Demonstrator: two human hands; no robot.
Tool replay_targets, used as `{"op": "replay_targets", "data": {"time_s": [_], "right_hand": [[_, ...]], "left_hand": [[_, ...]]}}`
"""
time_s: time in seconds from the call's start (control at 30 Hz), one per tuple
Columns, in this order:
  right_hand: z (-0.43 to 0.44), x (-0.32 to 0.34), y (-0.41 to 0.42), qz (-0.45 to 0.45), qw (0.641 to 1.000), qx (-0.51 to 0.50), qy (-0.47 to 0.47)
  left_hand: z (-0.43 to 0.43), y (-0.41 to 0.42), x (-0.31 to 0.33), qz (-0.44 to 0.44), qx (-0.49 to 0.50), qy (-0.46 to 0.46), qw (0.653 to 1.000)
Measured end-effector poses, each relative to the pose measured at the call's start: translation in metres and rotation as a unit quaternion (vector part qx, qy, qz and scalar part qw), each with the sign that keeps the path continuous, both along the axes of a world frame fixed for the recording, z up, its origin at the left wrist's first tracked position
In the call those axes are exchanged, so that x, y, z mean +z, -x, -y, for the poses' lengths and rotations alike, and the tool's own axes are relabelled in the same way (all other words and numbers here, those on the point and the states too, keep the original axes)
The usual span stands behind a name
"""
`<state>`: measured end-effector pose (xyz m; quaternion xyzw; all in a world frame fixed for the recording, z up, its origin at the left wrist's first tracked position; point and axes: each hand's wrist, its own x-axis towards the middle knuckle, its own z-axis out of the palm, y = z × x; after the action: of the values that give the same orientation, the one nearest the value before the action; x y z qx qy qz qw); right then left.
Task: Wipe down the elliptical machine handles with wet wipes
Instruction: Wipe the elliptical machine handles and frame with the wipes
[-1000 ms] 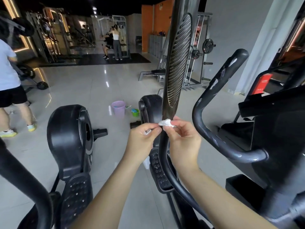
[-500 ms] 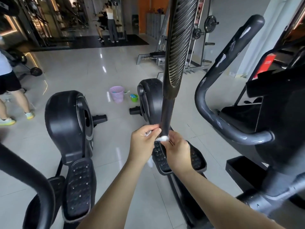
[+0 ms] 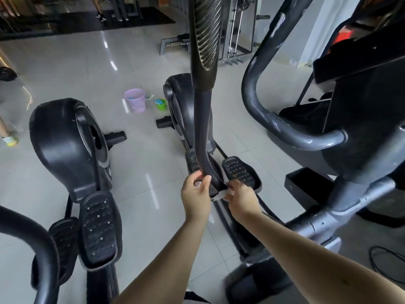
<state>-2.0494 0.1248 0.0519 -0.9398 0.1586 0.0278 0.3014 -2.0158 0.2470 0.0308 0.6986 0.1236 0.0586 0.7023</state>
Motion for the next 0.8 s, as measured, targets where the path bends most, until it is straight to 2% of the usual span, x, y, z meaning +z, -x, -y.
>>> {"op": "replay_targets", "data": {"time_s": [0.23, 0.43, 0.53, 0.67, 0.8], "right_hand": [[0.037, -0.010, 0.039, -0.063, 0.994, 0.007, 0.093], [0.067, -0.014, 0.066, -0.105, 0.984, -0.004, 0.142], [0.064, -0.016, 0.068, -0.101, 0.987, -0.018, 0.120], [0.041, -0.013, 0.046, -0.054, 0.997, -0.029, 0.044], [0.003, 0.001, 0.006, -0.003, 1.000, -0.015, -0.010]], "left_hand": [[0.016, 0.018, -0.019, -0.050, -0.020, -0.026, 0.998], [0.016, 0.018, -0.015, -0.073, -0.028, -0.012, 0.997], [0.012, 0.017, -0.008, -0.078, -0.031, -0.009, 0.996], [0.001, 0.008, 0.007, -0.072, -0.025, 0.007, 0.997], [-0.018, -0.005, 0.029, -0.023, -0.038, -0.023, 0.999]]}}
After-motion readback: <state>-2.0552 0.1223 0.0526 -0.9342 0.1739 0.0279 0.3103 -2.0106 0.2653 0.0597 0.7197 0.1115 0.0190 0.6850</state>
